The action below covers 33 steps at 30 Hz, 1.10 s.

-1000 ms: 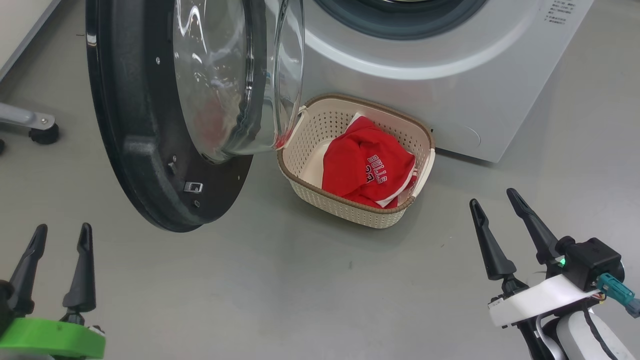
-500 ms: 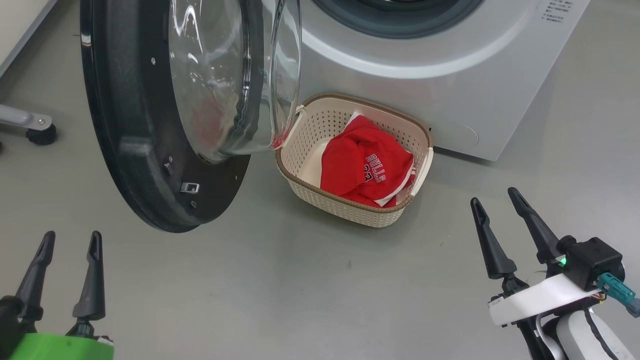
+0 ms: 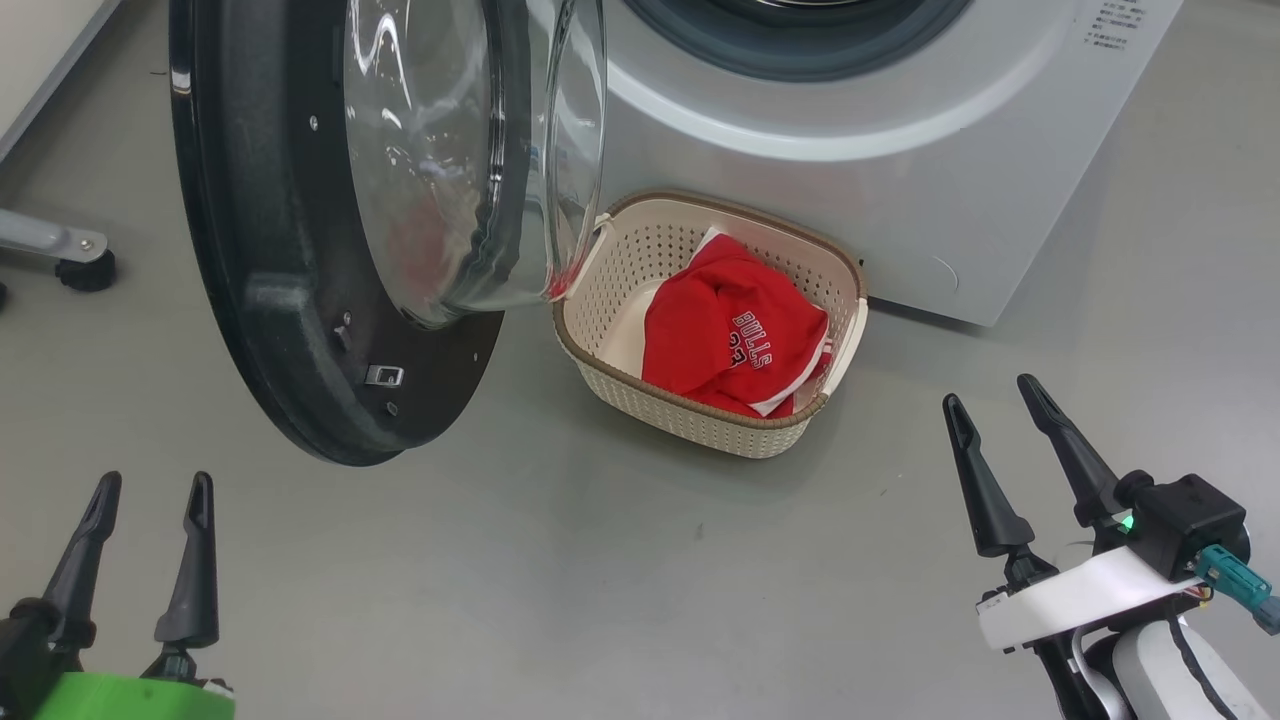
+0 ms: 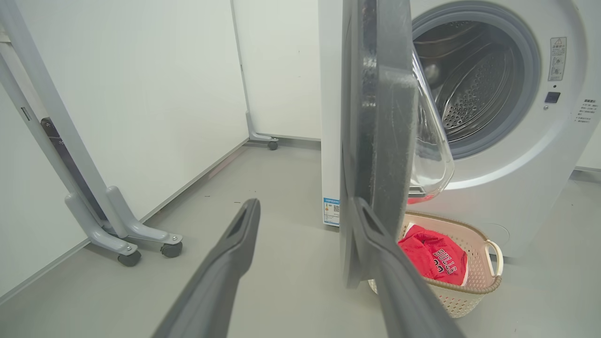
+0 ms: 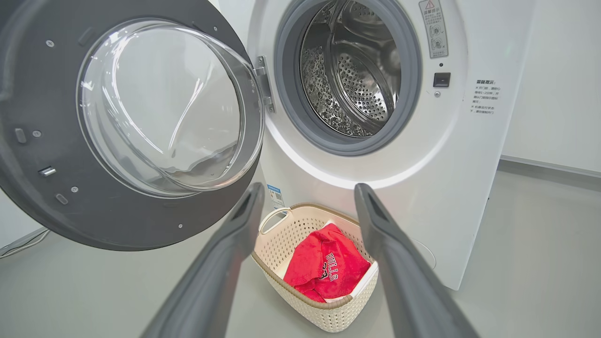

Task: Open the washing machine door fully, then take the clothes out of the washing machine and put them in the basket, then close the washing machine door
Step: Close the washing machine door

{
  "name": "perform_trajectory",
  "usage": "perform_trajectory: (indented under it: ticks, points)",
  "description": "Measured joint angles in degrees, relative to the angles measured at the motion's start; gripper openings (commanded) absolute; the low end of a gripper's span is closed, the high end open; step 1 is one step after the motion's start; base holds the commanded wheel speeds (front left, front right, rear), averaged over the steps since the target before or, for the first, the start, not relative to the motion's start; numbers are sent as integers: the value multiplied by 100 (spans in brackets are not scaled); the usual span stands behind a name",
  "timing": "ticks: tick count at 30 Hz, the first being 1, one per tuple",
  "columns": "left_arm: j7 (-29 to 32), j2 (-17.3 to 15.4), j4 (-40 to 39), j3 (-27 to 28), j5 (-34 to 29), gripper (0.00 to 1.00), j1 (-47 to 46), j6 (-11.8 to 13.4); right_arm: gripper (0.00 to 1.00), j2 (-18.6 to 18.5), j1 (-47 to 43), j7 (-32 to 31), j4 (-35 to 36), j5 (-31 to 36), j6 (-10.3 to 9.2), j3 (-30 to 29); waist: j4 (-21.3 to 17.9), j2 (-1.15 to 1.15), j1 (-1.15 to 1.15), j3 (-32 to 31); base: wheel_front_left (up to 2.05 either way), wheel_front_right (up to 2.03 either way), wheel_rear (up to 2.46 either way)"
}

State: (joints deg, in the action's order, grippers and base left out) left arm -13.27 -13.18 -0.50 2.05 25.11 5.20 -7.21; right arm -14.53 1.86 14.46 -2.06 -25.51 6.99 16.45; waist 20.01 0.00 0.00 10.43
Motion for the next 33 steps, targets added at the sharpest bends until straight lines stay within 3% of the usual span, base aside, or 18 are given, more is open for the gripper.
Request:
perform_trajectory:
  ticks: [27,28,29,30,33]
  points:
    - [-99,-49,186,-113,9,100,-5,0,100,15,0,0,-11,2,0,22,41,0,0,-41,0,0,0]
    - [-100,-53,189,-122,12,79,-5,0,100,15,0,0,-11,2,0,22,41,0,0,-42,0,0,0]
    - [-100,-54,193,-131,20,47,-6,0,100,15,0,0,-11,2,0,23,40,0,0,-42,0,0,0]
    - [-100,-55,197,-138,20,0,-6,0,100,15,0,0,-11,2,0,23,39,0,0,-42,0,0,0]
    - [-100,-75,202,-132,18,0,-7,0,100,16,0,0,-12,2,0,24,37,0,0,-43,0,0,0]
